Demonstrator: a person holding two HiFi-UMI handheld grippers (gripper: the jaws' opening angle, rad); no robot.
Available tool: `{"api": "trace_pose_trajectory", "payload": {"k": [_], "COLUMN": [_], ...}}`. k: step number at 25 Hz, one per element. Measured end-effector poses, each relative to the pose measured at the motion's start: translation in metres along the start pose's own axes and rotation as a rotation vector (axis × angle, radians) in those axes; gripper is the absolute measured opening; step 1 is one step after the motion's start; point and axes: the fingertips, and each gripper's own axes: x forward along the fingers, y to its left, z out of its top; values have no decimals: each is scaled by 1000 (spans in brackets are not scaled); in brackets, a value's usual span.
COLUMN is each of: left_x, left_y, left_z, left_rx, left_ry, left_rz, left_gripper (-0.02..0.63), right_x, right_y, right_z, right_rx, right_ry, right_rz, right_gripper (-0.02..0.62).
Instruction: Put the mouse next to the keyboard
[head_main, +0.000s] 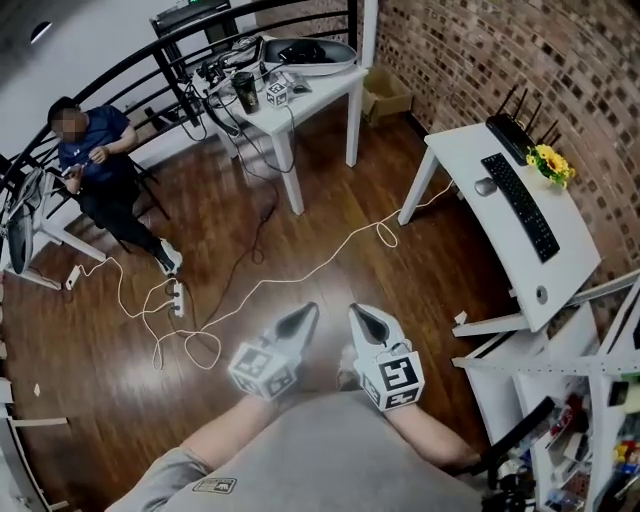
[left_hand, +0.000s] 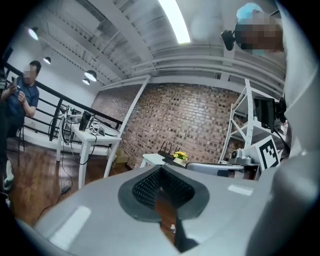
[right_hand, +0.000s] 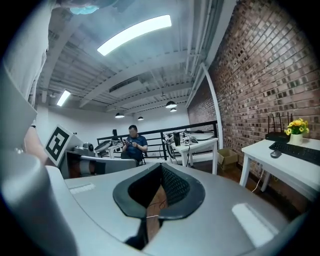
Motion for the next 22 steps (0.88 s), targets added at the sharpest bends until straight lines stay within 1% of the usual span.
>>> {"api": "trace_pose_trajectory", "payload": {"k": [5, 7, 10, 12, 15, 19, 22], "left_x": [51, 75, 103, 122, 150, 187, 208], "left_y": [23, 31, 37, 41, 47, 43, 37], "left_z": [20, 30, 39, 43, 46, 48, 49], "left_rx": [2, 4, 15, 19, 22, 39, 56], "left_ry": [-6, -3, 19, 39, 76, 146, 199], "left_rz": [7, -12, -60, -113, -215, -384, -507], "left_gripper": [2, 2, 2, 2, 2, 2, 2], "right_x": [41, 57, 71, 77, 85, 89, 88], "right_y": [-39, -56, -78, -90, -109, -138, -150], "right_z": [19, 28, 34, 35, 41, 41, 41], "right_rx": [-6, -4, 17, 32, 41, 106, 137], "right_ry": [-1, -2, 2, 1, -4, -21, -31], "right_rz": [26, 16, -25, -75, -173, -360, -492], "right_gripper": [14, 14, 14, 14, 14, 14, 14]}}
